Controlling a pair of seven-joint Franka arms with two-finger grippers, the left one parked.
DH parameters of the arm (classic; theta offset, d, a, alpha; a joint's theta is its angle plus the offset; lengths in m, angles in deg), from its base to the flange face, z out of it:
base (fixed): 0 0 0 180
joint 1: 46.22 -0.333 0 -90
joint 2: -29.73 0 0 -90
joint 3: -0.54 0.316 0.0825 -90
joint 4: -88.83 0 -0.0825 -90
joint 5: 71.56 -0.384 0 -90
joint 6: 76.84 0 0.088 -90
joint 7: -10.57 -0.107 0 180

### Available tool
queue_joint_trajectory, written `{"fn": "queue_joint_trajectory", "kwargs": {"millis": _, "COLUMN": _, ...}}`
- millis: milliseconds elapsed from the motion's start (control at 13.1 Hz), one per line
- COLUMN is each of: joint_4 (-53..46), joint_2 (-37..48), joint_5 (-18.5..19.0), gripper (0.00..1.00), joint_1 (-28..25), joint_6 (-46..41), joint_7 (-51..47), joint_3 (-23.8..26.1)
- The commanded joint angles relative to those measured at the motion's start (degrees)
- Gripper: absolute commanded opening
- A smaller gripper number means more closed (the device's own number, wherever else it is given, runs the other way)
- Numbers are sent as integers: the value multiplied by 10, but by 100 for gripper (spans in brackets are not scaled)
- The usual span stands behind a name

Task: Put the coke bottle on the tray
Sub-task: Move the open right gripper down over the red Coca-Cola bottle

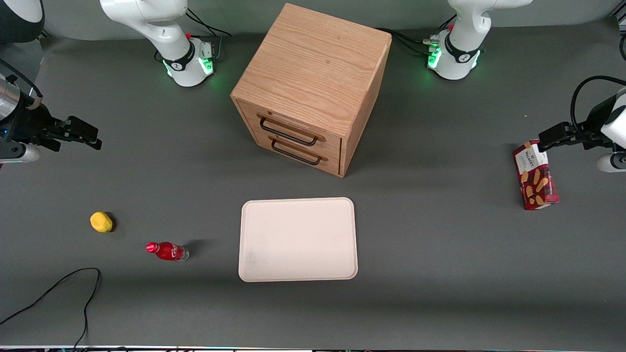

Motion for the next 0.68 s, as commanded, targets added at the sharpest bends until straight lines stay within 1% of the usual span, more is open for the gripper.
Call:
{"fn": "queue_joint_trajectory", "kwargs": {"millis": 0, "joint_4": -10, "joint_2": -6, "joint_5": -2, "gripper": 100, "joint_1": 6, "joint_6": -3, "joint_7": -7, "joint_3": 3}}
{"fn": "queue_joint_trajectory", "kwargs": {"millis": 304, "joint_4": -55, "joint_2": -45, "joint_5": -2, "gripper": 100, "joint_1": 9, "joint_6": 2, "joint_7": -7, "joint_3": 5}}
{"fn": "queue_joint_trajectory", "kwargs": {"millis": 609, "joint_4": -195, "joint_2": -179, "joint_5": -2, "gripper": 100, "joint_1": 8, "joint_6": 1, "joint_7": 1, "joint_3": 7}}
